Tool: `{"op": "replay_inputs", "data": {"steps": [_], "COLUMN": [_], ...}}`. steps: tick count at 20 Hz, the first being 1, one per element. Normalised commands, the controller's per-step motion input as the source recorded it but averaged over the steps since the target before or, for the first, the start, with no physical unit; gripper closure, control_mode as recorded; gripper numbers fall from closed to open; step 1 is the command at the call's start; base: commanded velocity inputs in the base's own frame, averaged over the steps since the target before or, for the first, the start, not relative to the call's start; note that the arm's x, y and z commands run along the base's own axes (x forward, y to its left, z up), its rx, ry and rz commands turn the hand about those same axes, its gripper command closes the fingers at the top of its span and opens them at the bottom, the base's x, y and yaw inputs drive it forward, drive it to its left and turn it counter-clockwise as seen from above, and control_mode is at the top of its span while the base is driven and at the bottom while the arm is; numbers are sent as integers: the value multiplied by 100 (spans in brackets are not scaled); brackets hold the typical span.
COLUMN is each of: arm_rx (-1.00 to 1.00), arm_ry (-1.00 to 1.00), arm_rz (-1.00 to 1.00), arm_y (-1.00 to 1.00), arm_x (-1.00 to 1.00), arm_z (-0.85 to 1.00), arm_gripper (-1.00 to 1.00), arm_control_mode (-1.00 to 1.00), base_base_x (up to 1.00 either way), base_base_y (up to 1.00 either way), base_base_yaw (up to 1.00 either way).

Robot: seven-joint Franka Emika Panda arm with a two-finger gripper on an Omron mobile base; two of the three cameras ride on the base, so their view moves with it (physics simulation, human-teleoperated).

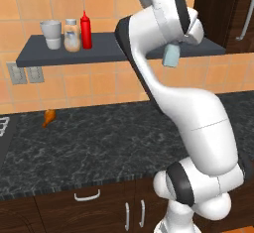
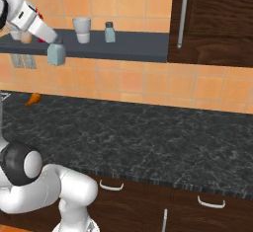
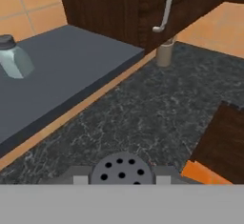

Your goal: Put the shaker and condiment bottle from the counter next to their counterparts in the cabinet.

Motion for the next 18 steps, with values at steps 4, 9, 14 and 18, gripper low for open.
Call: {"op": "replay_inputs", "data": {"steps": [4, 9, 14, 18], "arm_rx": [0, 0, 0, -1], "arm_ry": [-2, -12, -5, -1], "arm_rz": [26, 31, 34, 26], "arm_y": [-65, -63, -37, -4], "arm_x": [18, 24, 48, 55], "arm_z": [14, 14, -3, -9], "arm_gripper": [100, 100, 100, 100], "arm_control_mode": [-100, -100, -100, -100], "base_base_x": [0, 0, 0, 0], "base_base_y": [0, 0, 0, 0], "base_base_yaw": [0, 0, 0, 0]}}
